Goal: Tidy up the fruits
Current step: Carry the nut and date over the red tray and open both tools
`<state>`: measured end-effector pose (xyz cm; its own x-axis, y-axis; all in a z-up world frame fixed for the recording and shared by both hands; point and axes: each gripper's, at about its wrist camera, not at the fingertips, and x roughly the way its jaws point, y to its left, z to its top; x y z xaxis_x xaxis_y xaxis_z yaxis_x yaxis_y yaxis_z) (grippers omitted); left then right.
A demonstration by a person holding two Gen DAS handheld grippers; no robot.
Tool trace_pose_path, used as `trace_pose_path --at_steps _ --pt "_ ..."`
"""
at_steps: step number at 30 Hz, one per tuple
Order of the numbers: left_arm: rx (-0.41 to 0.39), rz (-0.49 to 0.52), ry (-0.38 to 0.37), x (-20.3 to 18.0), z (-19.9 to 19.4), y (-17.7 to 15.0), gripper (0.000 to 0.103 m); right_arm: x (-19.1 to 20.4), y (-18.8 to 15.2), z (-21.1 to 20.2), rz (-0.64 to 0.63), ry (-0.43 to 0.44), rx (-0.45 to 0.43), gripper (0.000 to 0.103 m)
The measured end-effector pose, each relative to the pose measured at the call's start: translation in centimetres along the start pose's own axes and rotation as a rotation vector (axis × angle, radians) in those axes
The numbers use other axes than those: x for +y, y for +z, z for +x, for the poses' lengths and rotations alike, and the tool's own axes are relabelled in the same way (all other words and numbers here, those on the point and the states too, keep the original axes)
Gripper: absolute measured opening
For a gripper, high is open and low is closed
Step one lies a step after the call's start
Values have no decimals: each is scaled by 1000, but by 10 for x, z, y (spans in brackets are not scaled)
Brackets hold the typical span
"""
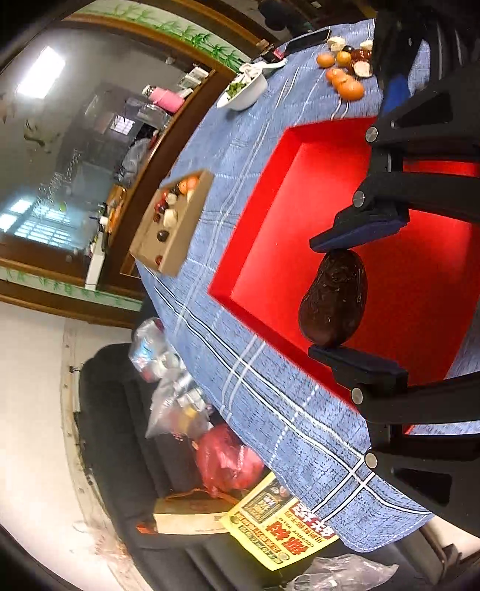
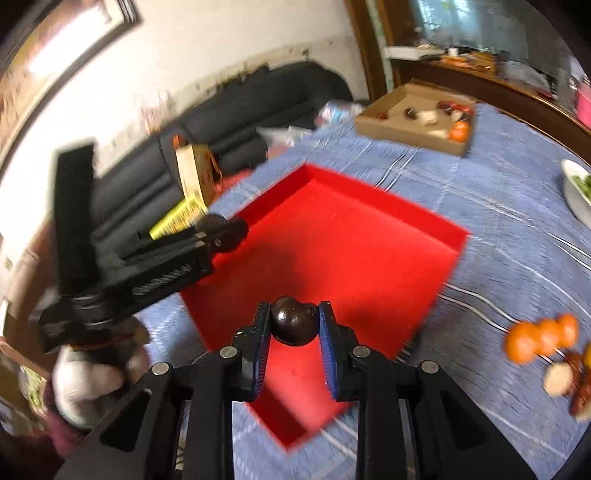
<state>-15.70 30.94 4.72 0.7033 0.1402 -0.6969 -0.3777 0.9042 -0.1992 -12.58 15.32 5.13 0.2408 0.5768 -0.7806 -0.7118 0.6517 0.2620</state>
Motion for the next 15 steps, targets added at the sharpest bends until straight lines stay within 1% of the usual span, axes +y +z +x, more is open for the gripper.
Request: trace_pose_path --at_steps 3,6,10,14,15 --pt "24 3 -1 6 9 -3 54 1 2 29 10 -20 40 24" --pt "43 5 -17 5 16 -7 54 -1 3 43 12 -36 57 25" --pt "67 8 -34 1 23 -9 54 2 -1 44 -16 -80 52 25" --pt "65 -2 -43 -1 18 -9 54 2 -3 46 -22 -96 45 26" --pt "62 -9 -44 -1 17 -7 57 2 -2 46 -21 -94 42 26"
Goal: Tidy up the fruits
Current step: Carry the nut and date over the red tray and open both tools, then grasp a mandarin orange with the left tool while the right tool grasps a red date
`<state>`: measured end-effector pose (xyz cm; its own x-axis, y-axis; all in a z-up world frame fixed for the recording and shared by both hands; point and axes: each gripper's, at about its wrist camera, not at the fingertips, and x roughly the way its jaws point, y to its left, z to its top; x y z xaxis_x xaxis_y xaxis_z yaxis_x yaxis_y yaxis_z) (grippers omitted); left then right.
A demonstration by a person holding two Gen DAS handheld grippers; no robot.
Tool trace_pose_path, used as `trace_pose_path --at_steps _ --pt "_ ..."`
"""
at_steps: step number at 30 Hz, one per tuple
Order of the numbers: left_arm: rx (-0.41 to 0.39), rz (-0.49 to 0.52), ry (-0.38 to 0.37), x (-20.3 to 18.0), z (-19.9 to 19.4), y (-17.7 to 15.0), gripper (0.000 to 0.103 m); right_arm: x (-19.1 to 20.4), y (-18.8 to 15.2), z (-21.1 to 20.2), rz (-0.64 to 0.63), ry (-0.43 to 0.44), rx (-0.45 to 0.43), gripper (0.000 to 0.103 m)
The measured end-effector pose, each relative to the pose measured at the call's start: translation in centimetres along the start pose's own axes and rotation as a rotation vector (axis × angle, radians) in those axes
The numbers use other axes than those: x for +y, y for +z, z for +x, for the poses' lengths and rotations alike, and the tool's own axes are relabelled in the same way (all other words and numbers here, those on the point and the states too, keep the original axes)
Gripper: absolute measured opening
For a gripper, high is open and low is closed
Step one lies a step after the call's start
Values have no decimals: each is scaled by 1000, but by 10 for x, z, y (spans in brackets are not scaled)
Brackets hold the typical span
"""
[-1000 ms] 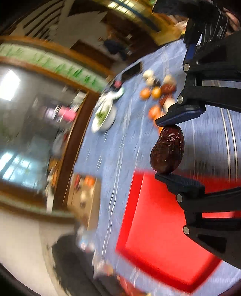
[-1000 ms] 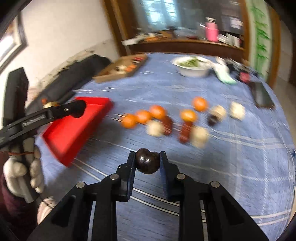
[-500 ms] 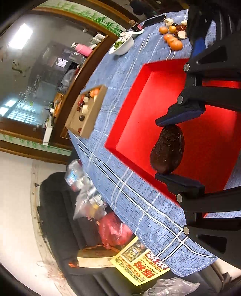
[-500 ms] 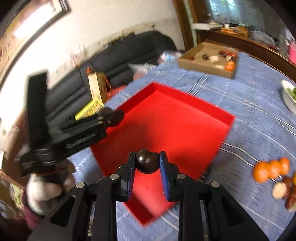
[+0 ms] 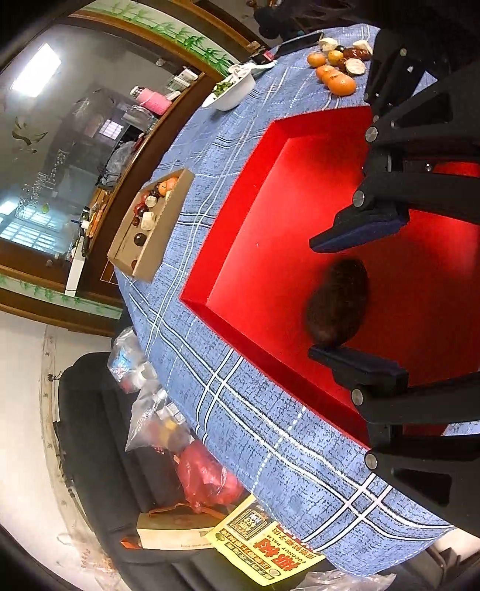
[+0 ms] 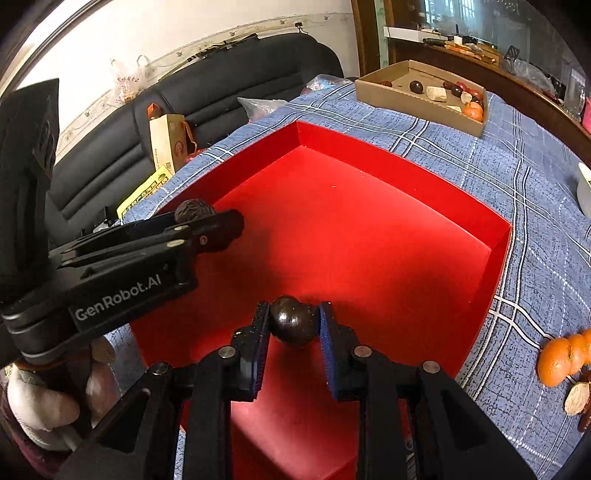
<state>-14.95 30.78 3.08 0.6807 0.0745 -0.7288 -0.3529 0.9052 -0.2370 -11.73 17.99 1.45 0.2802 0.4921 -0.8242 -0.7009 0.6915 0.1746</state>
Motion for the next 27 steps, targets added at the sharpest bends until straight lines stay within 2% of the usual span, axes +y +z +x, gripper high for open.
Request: trace_pose_path --at_steps 9,11,13,18,22,27 --pt "-27 -53 -19 1 -25 6 62 -14 -3 -30 44 28 -65 28" --pt "-32 -58 -30 -3 -30 7 64 -24 -5 -42 71 36 -87 28" --pt "-39 -54 -45 -11 -36 7 65 -38 -9 -57 106 51 -113 34" --pt "-43 -17 -69 -35 -45 5 67 -76 -23 -95 196 66 -182 35" --pt "-37 17 -94 -57 -47 0 68 -125 -51 -137 283 22 -248 39" --pt "1 80 -152 -94 -38 -8 68 -194 -95 -175 390 -144 -275 39"
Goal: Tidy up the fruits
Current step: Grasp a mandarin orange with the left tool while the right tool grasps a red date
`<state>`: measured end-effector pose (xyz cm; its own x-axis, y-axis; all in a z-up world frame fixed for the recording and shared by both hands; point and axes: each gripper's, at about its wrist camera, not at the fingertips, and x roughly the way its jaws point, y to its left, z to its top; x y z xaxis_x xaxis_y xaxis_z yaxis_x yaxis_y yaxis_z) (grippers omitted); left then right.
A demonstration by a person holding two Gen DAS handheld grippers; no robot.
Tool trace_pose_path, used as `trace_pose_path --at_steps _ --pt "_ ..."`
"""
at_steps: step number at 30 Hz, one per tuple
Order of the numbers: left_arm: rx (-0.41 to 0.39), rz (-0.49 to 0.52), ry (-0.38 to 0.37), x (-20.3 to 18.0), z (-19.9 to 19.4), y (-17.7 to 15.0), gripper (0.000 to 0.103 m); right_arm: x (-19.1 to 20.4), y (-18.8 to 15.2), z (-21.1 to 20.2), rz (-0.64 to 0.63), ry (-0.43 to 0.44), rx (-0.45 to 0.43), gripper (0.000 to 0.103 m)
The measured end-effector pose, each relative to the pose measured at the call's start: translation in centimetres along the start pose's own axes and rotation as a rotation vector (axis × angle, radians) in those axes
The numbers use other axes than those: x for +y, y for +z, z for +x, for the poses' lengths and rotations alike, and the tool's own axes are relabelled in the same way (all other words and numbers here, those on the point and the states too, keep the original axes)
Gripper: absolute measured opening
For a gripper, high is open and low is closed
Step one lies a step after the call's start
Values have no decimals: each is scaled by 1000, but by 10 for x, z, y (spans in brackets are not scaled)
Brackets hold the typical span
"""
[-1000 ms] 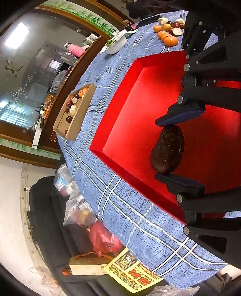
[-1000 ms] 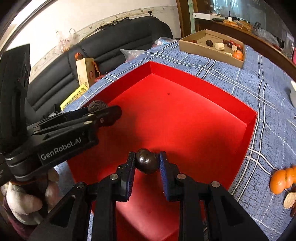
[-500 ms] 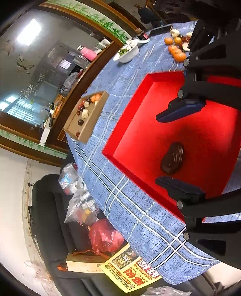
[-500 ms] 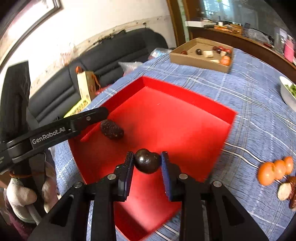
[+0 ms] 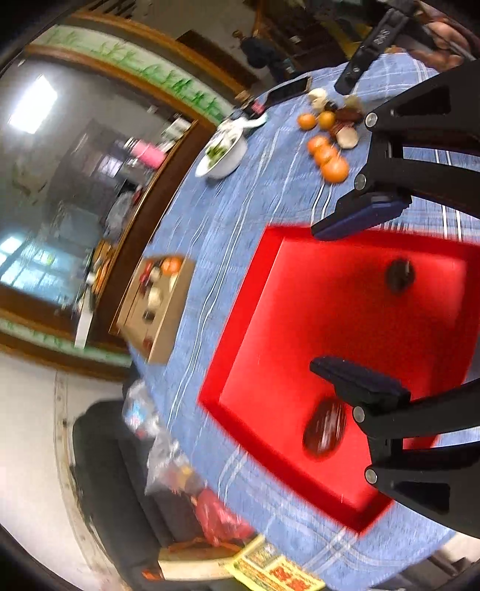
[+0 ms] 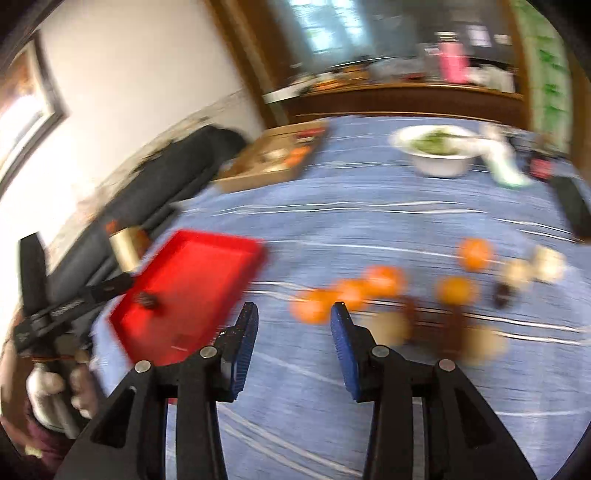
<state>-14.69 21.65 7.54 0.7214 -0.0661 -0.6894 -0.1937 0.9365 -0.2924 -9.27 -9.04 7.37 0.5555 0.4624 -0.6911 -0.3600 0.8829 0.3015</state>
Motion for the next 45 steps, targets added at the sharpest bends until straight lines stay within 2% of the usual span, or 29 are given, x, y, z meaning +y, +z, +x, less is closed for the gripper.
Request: trace_pose_path --at_steps 1,4,9,11,13,18,21,27,30,31,34,35,36,37,38,41,43,45 --pt "16 16 -16 -9 6 -2 68 -20 -2 -5 34 -43 -2 39" --pt "75 55 -74 -38 25 -8 68 -49 -7 -6 82 -92 14 39" --pt "133 158 -113 -87 49 -19 68 -60 -11 10 79 -151 30 39" --pt "138 195 -106 -99 56 -22 68 -58 -9 17 43 -205 -5 39" --pt "151 231 -101 -111 68 -25 68 -57 -10 21 14 -219 -16 39" --pt "179 267 -97 -127 95 -25 68 -52 -11 37 -37 -122 0 39" --pt "196 285 -81 -132 111 -24 68 -51 -14 43 -63 -129 21 38" --pt "180 344 -110 -149 121 -23 67 -58 -14 38 -31 -92 24 33" --pt "189 400 -132 -158 125 -30 61 -63 -14 35 -5 -78 32 22" --pt "201 420 -137 -161 128 -34 57 -64 -14 35 0 -73 33 22" --pt "189 477 -119 -168 130 -41 56 -63 -15 35 -2 -81 32 22" --pt "186 485 -116 -169 130 -41 55 -62 -15 35 -8 -91 31 22" --pt "183 485 -115 -168 131 -40 51 -60 -15 36 -20 -103 30 22" --pt "179 484 -109 -168 131 -40 41 -57 -16 37 -38 -120 28 22" --pt "176 482 -103 -167 131 -39 37 -56 -16 38 -49 -128 27 22" --pt "177 457 -122 -163 131 -37 37 -51 -17 40 -83 -144 24 26" --pt "174 446 -120 -163 130 -36 37 -44 -19 43 -124 -157 20 35" --pt "167 434 -121 -162 129 -36 37 -36 -21 47 -173 -190 18 40"
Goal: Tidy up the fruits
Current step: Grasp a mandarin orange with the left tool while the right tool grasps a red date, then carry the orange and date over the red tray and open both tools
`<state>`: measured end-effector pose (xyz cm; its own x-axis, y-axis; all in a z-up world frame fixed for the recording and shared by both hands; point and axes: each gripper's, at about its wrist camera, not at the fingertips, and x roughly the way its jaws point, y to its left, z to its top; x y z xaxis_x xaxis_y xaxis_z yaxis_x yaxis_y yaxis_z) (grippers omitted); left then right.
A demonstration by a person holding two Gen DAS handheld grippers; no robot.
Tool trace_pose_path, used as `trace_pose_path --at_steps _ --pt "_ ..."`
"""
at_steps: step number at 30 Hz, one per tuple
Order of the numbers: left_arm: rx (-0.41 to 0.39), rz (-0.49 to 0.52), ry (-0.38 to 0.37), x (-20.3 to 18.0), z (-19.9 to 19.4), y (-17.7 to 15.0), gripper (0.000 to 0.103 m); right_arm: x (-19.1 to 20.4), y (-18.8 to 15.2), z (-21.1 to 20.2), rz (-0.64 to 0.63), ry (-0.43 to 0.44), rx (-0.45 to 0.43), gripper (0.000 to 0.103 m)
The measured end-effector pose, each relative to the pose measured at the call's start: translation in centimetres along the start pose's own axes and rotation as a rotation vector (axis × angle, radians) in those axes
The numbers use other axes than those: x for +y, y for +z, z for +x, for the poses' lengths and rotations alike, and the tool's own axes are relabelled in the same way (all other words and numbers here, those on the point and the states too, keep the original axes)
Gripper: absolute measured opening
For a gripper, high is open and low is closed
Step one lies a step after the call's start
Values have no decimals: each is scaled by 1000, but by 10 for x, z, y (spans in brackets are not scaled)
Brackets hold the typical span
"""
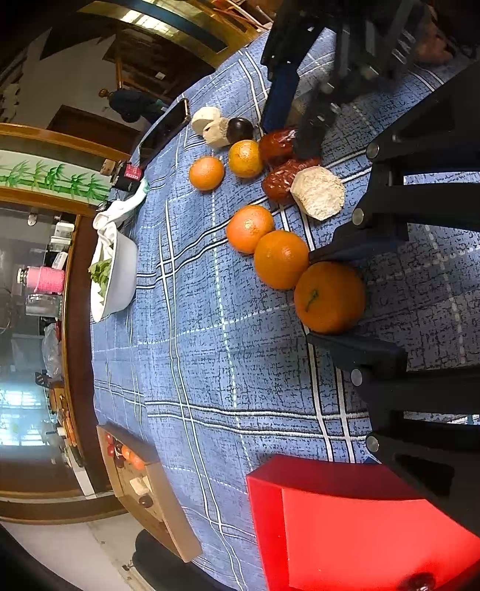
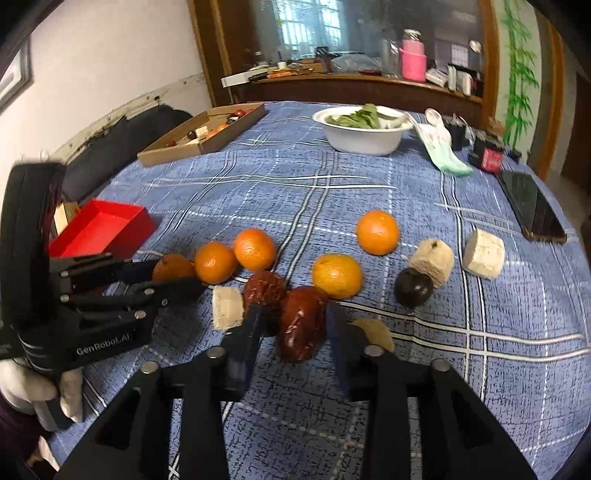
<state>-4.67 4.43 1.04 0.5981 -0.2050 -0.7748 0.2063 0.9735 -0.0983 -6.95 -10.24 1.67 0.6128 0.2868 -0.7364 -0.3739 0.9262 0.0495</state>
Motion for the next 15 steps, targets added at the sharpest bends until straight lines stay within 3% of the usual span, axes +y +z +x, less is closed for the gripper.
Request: trace_pose_path --at_steps 4,5,6,10,15 --pt "-30 -35 -6 4 -9 1 37 9 -1 2 -48 -29 1 43" --pt "-41 -43 -6 4 -14 1 37 9 -1 2 -43 -30 0 41" --pt "-47 -48 -8 5 -17 0 37 8 -1 1 -35 -40 -2 31" --pt "-82 -75 -22 9 -38 -5 37 2 -1 0 -2 -56 -8 21" --pt "-145 -119 -25 26 -73 -13 37 -3 -2 -4 32 -47 -21 18"
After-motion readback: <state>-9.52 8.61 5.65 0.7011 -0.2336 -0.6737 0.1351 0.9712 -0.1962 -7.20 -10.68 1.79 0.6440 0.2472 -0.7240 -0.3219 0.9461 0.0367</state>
